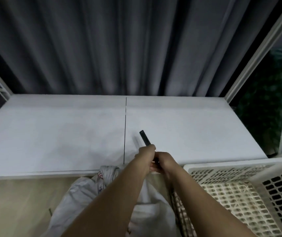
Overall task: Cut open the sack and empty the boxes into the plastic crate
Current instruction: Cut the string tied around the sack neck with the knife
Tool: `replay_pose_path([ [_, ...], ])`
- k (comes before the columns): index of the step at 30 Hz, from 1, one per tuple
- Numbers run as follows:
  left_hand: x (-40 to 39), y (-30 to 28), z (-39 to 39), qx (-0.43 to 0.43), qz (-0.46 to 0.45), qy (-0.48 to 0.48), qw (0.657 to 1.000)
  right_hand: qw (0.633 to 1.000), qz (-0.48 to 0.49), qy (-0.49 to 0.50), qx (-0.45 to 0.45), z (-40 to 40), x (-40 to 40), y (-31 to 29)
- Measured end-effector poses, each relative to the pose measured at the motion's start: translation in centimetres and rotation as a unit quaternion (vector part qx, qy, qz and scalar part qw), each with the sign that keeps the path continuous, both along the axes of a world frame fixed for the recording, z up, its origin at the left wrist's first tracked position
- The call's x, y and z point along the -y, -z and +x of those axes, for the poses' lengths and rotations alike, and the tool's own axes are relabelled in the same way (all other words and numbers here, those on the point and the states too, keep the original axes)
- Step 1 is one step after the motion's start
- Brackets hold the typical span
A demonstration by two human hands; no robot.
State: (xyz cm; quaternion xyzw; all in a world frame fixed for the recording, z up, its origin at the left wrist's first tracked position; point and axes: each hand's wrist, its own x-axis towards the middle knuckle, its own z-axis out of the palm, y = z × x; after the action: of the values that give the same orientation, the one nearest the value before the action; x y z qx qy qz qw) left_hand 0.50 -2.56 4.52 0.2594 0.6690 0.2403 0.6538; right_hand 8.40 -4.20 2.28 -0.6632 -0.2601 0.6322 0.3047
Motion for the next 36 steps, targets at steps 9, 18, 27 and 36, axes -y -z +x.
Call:
replay_pose_path([
  [9,7.2,-6.8,-0.9,-0.071,0.196,0.016,0.978,0.981,0.125,0.011,-0.151,-0.4,10.1,-10.6],
  [18,20.1,-12.5,-5.9,0.13,0.248,0.092,0.956,0.936,0.113,-0.078,-0.323,-0.6,20.8,-14.0],
  [27,21.6,-11.9,-8.6,0.181,0.259,0.071,0.946,0.936,0.192,-0.126,-0.266,-1.6,21.8,-13.1],
  [36,21.2,-10.8,-9.7,0.22,0.26,0.097,0.935,0.952,0.22,-0.146,-0.156,-1.8,22.2,-12.4],
])
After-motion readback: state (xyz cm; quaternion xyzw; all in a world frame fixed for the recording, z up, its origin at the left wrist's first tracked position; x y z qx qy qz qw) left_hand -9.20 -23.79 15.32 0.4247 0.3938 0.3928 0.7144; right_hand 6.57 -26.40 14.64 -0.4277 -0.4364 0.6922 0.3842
